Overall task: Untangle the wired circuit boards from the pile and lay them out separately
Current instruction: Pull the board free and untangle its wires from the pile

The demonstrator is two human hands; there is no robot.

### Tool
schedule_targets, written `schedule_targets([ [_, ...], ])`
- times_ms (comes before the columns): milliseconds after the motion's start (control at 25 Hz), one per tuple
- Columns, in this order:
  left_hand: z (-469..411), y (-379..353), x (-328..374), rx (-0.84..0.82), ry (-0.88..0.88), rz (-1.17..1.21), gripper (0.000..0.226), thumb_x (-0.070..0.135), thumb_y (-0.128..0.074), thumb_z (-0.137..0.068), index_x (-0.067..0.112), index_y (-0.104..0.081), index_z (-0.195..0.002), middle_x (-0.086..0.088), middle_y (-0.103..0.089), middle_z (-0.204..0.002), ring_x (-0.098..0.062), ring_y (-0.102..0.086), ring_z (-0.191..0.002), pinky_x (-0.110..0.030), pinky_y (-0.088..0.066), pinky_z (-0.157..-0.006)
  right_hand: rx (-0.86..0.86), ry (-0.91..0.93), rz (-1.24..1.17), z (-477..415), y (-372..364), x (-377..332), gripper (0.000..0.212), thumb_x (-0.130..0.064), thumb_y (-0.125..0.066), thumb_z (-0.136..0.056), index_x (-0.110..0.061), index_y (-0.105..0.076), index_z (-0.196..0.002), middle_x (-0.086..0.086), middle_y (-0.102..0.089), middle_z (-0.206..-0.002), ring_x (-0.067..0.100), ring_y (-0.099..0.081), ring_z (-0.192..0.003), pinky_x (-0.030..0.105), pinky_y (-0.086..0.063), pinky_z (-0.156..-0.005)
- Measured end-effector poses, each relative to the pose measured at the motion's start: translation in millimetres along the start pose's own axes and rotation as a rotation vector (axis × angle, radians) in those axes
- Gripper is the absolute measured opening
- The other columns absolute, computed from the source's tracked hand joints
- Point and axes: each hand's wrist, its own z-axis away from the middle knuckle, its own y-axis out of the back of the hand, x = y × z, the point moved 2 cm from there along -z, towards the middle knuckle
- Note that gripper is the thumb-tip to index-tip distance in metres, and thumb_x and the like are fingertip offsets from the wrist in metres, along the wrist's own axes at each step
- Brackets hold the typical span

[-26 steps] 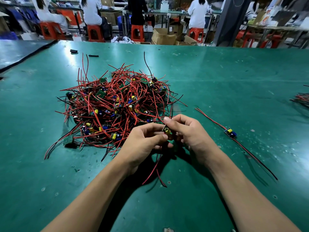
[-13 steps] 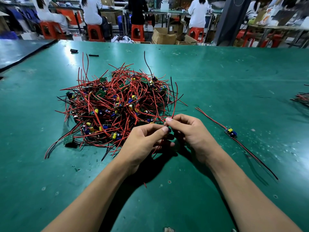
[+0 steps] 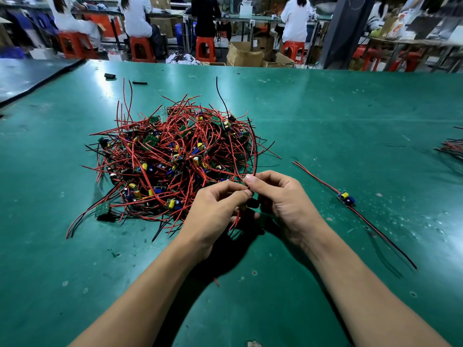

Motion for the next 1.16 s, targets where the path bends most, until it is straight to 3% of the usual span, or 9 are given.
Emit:
schedule_targets([
  [80,0,1,0,0.021,-0.003,0.001,0.009,0.005,-0.063,-0.091,0.001,-0.07,-0.088,-0.018,-0.072,-0.081,-0.03,-0.071,-0.067,-0.032,-0.056,-0.061,-0.012,-0.002,-0.043,-1,0,2,0.016,-0.029,-0.084,-0.075,-0.019,-0.073,-0.08,0.004,-0.063,-0.076,0.014,-0.06,-0.061,0.031,-0.055,-0.05],
  [160,0,1,0,0.026,-0.001,-0.001,0.013,0.005,-0.06,-0.092,0.004,-0.072,-0.087,-0.017,-0.072,-0.081,-0.028,-0.07,-0.066,-0.034,-0.054,-0.065,-0.096,-0.06,-0.029,-1,-1,4,0.017,-0.026,-0.08,-0.082,-0.015,-0.076,-0.094,0.011,-0.071,-0.092,0.021,-0.066,-0.074,0.04,-0.061,-0.067],
  [280,1,1,-1,0.013,-0.004,-0.038,0.016,0.005,-0.06,-0.092,0.007,-0.074,-0.085,-0.013,-0.072,-0.077,-0.027,-0.069,-0.064,-0.035,-0.052,-0.068,-0.178,-0.124,0.055,-1,2,5,0.029,-0.029,-0.074,-0.087,-0.013,-0.075,-0.111,0.016,-0.071,-0.103,0.029,-0.061,-0.09,0.053,-0.048,-0.091],
  [440,-1,1,-2,0.041,0.029,-0.01,0.021,0.004,-0.06,-0.09,0.01,-0.069,-0.073,-0.014,-0.069,-0.068,-0.025,-0.065,-0.057,-0.03,-0.053,-0.055,-0.101,-0.02,0.035,-1,0,7,0.021,-0.026,-0.074,-0.091,-0.008,-0.076,-0.102,0.008,-0.07,-0.08,0.015,-0.062,-0.061,0.025,-0.053,-0.052],
  [640,-6,0,-2,0.096,0.055,0.065,0.018,0.006,-0.058,-0.091,0.012,-0.063,-0.075,-0.012,-0.066,-0.065,-0.019,-0.06,-0.051,-0.023,-0.049,-0.046,0.152,0.227,0.351,-11,-3,10,0.022,-0.038,-0.075,-0.086,-0.017,-0.077,-0.082,0.004,-0.068,-0.073,0.018,-0.058,-0.065,0.049,-0.056,-0.067],
  [760,-7,-1,-1,0.087,0.06,0.092,0.016,0.008,-0.059,-0.091,0.012,-0.062,-0.075,-0.01,-0.067,-0.064,-0.018,-0.06,-0.052,-0.022,-0.049,-0.047,0.284,0.366,0.44,-13,-3,8,0.019,-0.036,-0.075,-0.086,-0.019,-0.075,-0.075,-0.008,-0.07,-0.074,0.006,-0.06,-0.066,0.027,-0.051,-0.068],
  [880,-7,-2,-1,0.067,0.062,0.074,0.017,0.008,-0.059,-0.091,0.014,-0.063,-0.076,-0.009,-0.067,-0.065,-0.019,-0.061,-0.053,-0.021,-0.046,-0.047,0.38,0.398,0.486,-16,1,6,0.021,-0.034,-0.075,-0.087,-0.015,-0.076,-0.078,-0.009,-0.071,-0.074,0.005,-0.06,-0.07,0.027,-0.048,-0.073],
  [1040,-6,-4,-1,0.052,0.057,0.036,0.02,0.007,-0.058,-0.091,0.015,-0.064,-0.074,-0.009,-0.067,-0.065,-0.02,-0.062,-0.055,-0.022,-0.048,-0.048,0.41,0.315,0.388,-19,7,4,0.024,-0.031,-0.073,-0.091,-0.009,-0.076,-0.085,-0.013,-0.047,-0.048,0.004,-0.036,-0.046,0.022,-0.031,-0.05],
  [1160,-4,-2,0,0.035,0.068,0.033,0.024,0.009,-0.059,-0.09,0.019,-0.065,-0.07,-0.009,-0.067,-0.066,-0.02,-0.061,-0.053,-0.022,-0.047,-0.048,0.364,0.23,0.141,-19,8,-1,0.022,-0.025,-0.067,-0.096,-0.01,-0.075,-0.082,-0.006,-0.043,-0.053,0.006,-0.027,-0.041,0.018,-0.021,-0.04],
])
